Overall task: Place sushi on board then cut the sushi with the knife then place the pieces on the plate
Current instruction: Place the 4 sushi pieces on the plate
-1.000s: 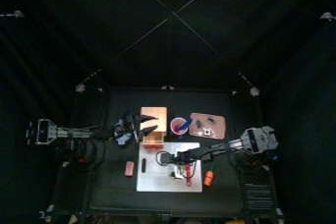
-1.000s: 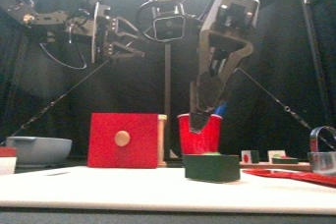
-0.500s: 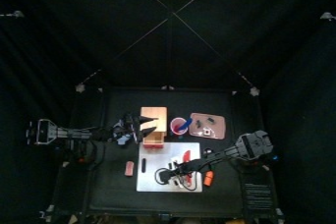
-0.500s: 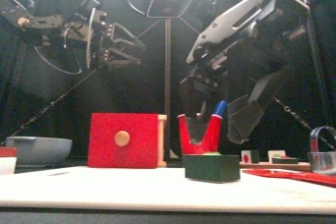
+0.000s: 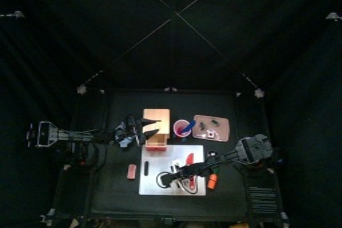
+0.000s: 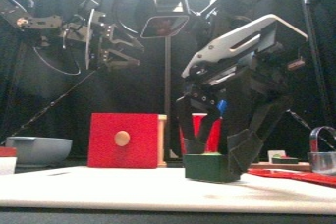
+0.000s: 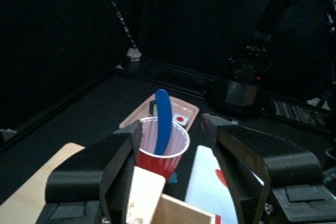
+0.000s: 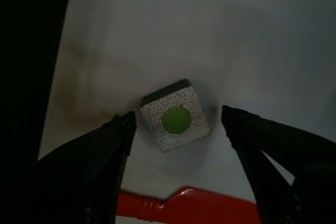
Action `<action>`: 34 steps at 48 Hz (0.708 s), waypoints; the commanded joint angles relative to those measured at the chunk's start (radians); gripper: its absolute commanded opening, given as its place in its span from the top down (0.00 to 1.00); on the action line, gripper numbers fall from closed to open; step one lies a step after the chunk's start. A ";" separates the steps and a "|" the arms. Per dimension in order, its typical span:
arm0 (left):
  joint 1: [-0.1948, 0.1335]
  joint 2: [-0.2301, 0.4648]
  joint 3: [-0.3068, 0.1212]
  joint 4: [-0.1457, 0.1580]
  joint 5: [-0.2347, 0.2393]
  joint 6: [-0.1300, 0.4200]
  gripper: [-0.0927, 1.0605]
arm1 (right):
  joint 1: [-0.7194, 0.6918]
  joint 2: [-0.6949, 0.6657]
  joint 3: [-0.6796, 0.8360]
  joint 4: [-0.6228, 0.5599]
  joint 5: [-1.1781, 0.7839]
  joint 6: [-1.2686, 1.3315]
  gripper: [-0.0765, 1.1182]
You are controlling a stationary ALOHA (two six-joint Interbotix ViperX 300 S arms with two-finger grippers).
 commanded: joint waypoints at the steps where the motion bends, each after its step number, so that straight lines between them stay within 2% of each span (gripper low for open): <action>1: 0.000 -0.009 -0.009 -0.002 -0.009 0.000 0.15 | 0.002 -0.021 -0.023 0.000 -0.002 0.000 0.26; 8: 0.000 -0.009 -0.005 -0.002 -0.008 0.000 0.15 | 0.002 -0.023 -0.025 0.000 0.003 0.003 0.37; 16: 0.003 -0.009 -0.003 0.000 -0.008 0.000 0.15 | -0.012 -0.069 -0.018 0.020 0.052 0.031 0.38; 25: 0.003 -0.009 -0.003 0.000 -0.009 0.002 0.15 | -0.137 -0.216 0.054 0.176 0.083 0.031 0.38; 34: 0.005 -0.009 0.000 0.002 -0.008 0.003 0.15 | -0.287 -0.390 0.201 0.241 0.114 0.032 0.38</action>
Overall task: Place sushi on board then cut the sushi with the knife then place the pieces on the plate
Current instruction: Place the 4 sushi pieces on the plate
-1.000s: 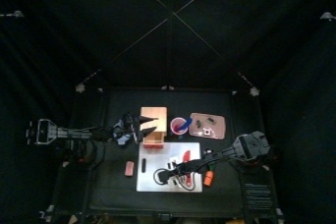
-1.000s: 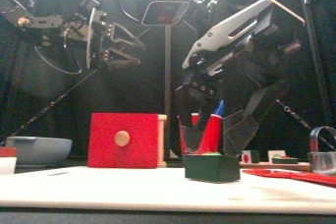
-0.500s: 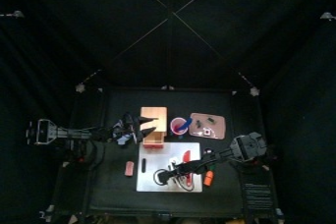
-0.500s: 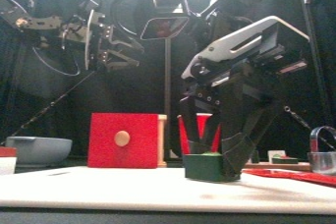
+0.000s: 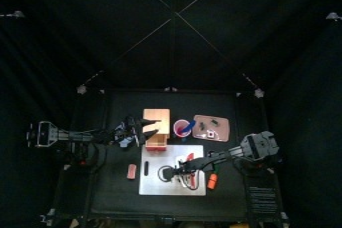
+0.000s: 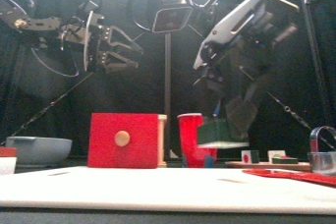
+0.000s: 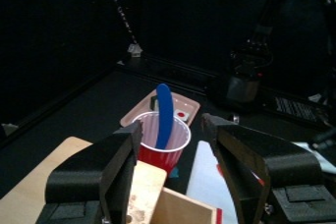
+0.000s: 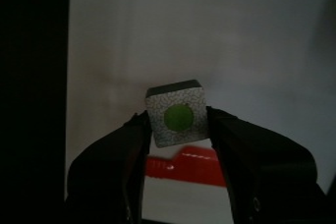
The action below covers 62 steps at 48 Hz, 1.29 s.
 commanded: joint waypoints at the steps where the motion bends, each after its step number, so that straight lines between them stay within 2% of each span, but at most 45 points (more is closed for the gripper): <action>1: 0.002 -0.009 -0.012 0.002 -0.008 0.002 0.15 | -0.092 -0.146 0.087 0.023 0.031 -0.002 0.38; 14: 0.002 -0.015 -0.003 0.003 -0.009 0.002 0.15 | -0.253 -0.341 0.319 0.020 0.067 0.003 0.38; 27: 0.003 -0.018 -0.003 0.003 -0.008 0.002 0.15 | -0.535 -0.534 0.472 -0.052 0.066 -0.003 0.36; 36: 0.003 -0.020 -0.002 0.005 -0.009 0.003 0.15 | -0.712 -0.563 0.532 -0.071 0.063 -0.005 0.28; 41: 0.003 -0.020 0.003 0.015 -0.009 0.002 0.15 | -0.818 -0.560 0.554 -0.074 0.029 -0.015 0.23; 49: 0.003 -0.028 0.017 0.018 -0.009 0.002 0.15 | -0.881 -0.557 0.580 -0.067 -0.055 -0.020 0.17; 62: 0.003 -0.055 0.029 0.017 -0.009 0.000 0.15 | -0.847 -0.577 0.565 -0.061 -0.066 -0.009 0.11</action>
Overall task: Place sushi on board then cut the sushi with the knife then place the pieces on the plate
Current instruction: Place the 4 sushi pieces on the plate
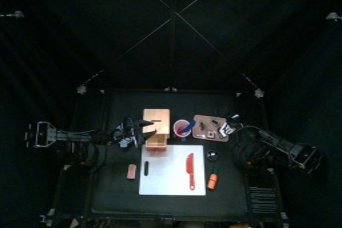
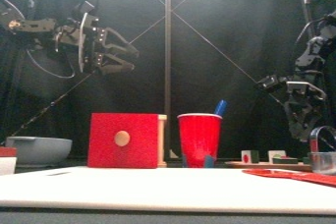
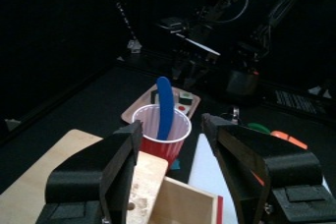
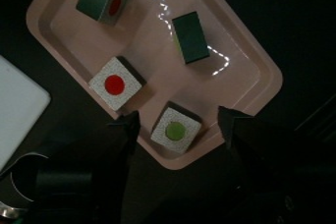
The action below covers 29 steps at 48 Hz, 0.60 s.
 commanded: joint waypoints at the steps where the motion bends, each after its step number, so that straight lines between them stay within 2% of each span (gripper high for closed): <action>1: 0.002 -0.009 -0.015 0.002 -0.011 0.000 0.15 | 0.037 -0.031 -0.026 0.009 -0.005 0.008 0.11; 7: 0.002 -0.009 -0.018 0.002 -0.011 0.000 0.15 | 0.149 -0.083 -0.040 0.054 -0.041 0.008 0.11; 18: -0.009 0.009 -0.032 0.005 -0.011 -0.002 0.15 | 0.446 -0.153 -0.107 0.103 -0.278 -0.011 0.11; 25: -0.023 0.012 -0.035 0.005 -0.011 0.000 0.15 | 0.618 -0.163 -0.127 0.041 -0.529 -0.020 0.11; 29: -0.029 0.011 -0.038 0.006 -0.011 0.000 0.15 | 0.690 -0.161 -0.106 -0.055 -0.693 -0.009 0.11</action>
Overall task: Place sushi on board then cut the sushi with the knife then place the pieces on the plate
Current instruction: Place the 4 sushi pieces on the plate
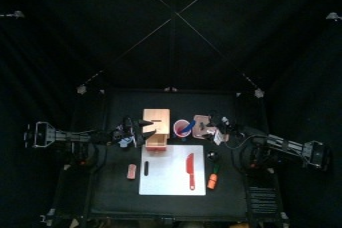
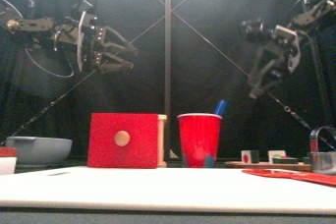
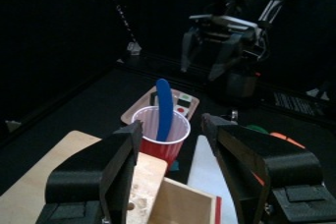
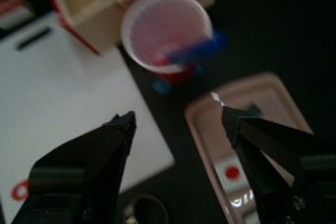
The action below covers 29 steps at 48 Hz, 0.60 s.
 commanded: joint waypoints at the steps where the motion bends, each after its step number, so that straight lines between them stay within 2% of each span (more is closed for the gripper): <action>1: -0.011 -0.005 -0.032 0.003 -0.009 0.002 0.15 | 0.095 -0.002 0.005 -0.106 -0.227 0.011 0.11; 4: -0.017 -0.003 -0.034 0.006 -0.009 0.002 0.15 | 0.121 0.003 0.028 -0.135 -0.328 0.025 0.11; 10: -0.025 -0.005 -0.025 0.009 -0.009 0.002 0.15 | 0.147 0.021 0.066 -0.101 -0.445 0.025 0.11; 16: -0.032 -0.005 -0.011 0.009 -0.009 0.003 0.15 | 0.169 0.048 0.069 -0.091 -0.463 0.020 0.11; 29: -0.026 -0.012 0.003 0.017 -0.009 0.005 0.15 | 0.170 0.092 0.044 -0.129 -0.515 0.018 0.10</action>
